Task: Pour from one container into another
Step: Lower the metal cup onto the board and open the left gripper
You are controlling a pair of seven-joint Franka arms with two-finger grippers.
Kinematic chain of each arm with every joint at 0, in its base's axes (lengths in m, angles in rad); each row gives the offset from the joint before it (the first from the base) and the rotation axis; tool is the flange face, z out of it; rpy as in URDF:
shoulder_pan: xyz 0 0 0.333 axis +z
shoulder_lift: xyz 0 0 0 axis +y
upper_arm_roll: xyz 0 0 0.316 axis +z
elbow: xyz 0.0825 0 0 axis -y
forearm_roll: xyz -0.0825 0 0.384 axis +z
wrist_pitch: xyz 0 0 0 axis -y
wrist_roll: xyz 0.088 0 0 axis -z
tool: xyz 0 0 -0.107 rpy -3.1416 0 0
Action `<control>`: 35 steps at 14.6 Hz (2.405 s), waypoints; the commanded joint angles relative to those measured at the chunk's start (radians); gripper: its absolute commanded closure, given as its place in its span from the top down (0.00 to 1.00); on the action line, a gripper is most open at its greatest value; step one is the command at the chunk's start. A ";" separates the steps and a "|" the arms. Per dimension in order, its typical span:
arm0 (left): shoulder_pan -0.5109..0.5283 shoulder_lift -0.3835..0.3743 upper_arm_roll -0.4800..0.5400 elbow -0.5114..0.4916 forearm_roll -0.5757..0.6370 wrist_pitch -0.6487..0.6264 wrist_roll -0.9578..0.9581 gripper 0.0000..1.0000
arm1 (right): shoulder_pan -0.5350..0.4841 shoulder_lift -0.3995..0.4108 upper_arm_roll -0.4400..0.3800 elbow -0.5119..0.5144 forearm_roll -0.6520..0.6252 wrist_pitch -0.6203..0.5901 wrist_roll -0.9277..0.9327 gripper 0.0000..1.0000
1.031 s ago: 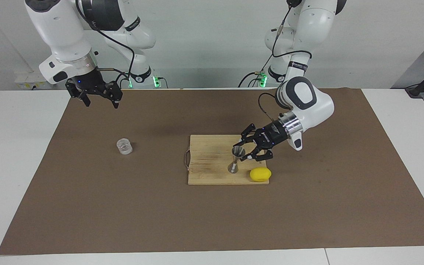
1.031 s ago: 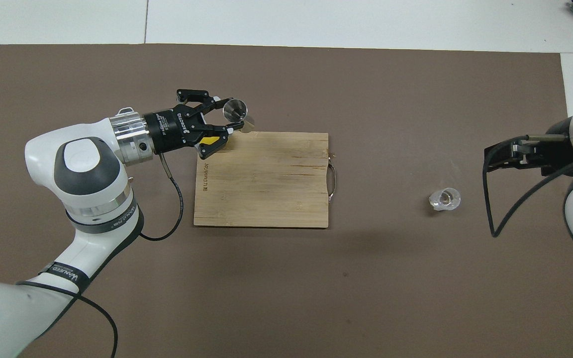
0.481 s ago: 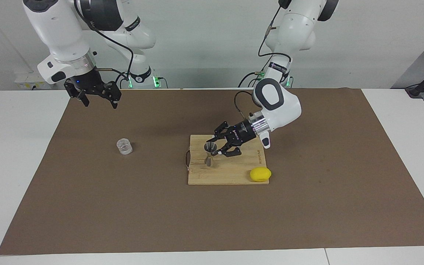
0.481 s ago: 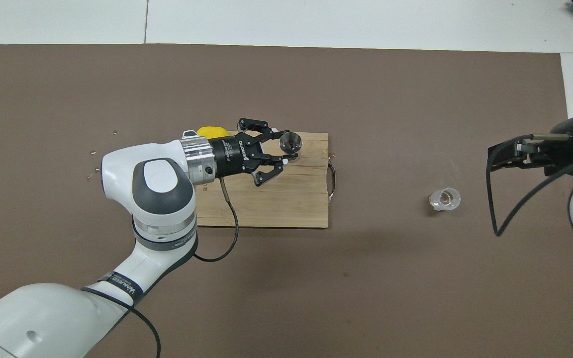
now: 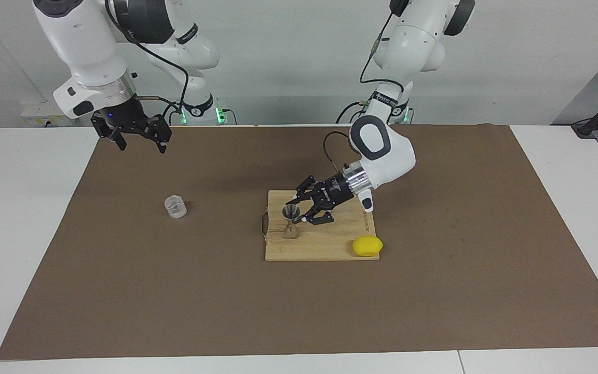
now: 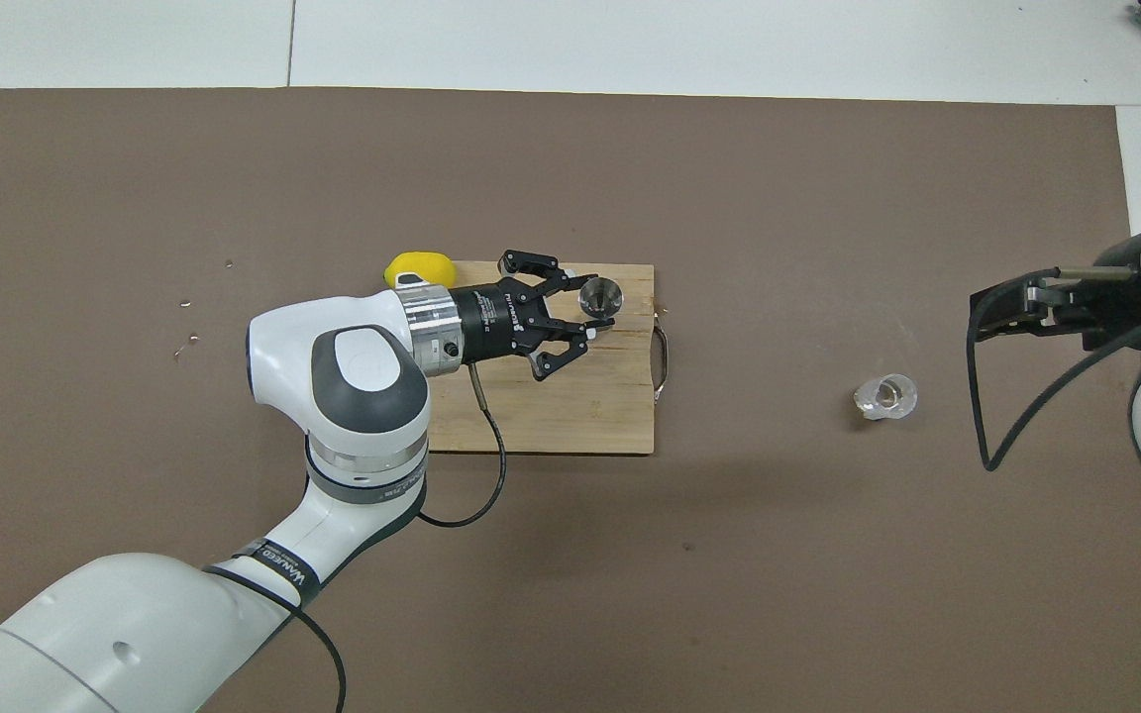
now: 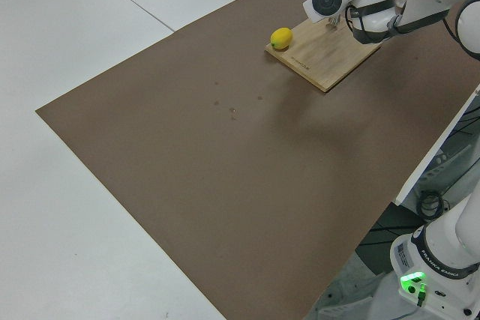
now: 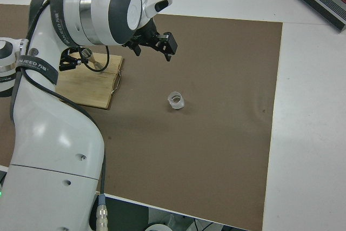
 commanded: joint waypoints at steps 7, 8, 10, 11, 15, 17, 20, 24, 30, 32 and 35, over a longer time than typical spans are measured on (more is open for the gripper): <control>-0.035 0.033 0.010 0.043 -0.018 0.056 -0.007 0.00 | -0.010 -0.006 0.005 -0.007 0.002 0.004 -0.021 1.00; -0.036 0.035 0.010 0.043 -0.016 0.058 -0.006 0.00 | -0.010 -0.006 0.005 -0.007 0.002 0.004 -0.021 1.00; -0.035 0.035 0.010 0.043 -0.016 0.061 -0.006 0.00 | -0.009 -0.006 0.005 -0.007 0.002 0.002 -0.019 1.00; -0.035 0.035 0.011 0.042 -0.016 0.061 -0.006 0.00 | -0.009 -0.006 0.005 -0.007 0.002 0.002 -0.019 1.00; -0.036 0.044 0.011 0.040 -0.015 0.078 -0.006 0.04 | -0.012 -0.006 0.005 -0.007 0.002 0.004 -0.021 1.00; -0.042 0.044 0.011 0.040 -0.015 0.087 -0.007 0.56 | -0.013 -0.006 0.005 -0.007 0.002 0.004 -0.022 1.00; -0.039 0.042 0.010 0.037 -0.018 0.087 -0.010 1.00 | -0.016 -0.006 0.004 -0.007 0.002 0.004 -0.025 1.00; -0.030 0.038 0.008 0.037 -0.016 0.069 -0.010 1.00 | -0.016 -0.006 0.004 -0.006 0.002 0.007 -0.024 1.00; -0.002 0.007 0.007 0.030 -0.016 -0.076 -0.012 1.00 | -0.015 -0.006 0.005 -0.006 0.002 0.013 -0.018 1.00; 0.011 -0.034 0.008 0.013 -0.016 -0.128 -0.017 1.00 | -0.012 -0.006 0.005 -0.006 0.002 0.014 -0.015 1.00; 0.037 -0.105 0.011 -0.019 -0.004 -0.142 -0.027 1.00 | -0.013 -0.006 0.005 -0.006 0.002 0.017 -0.015 1.00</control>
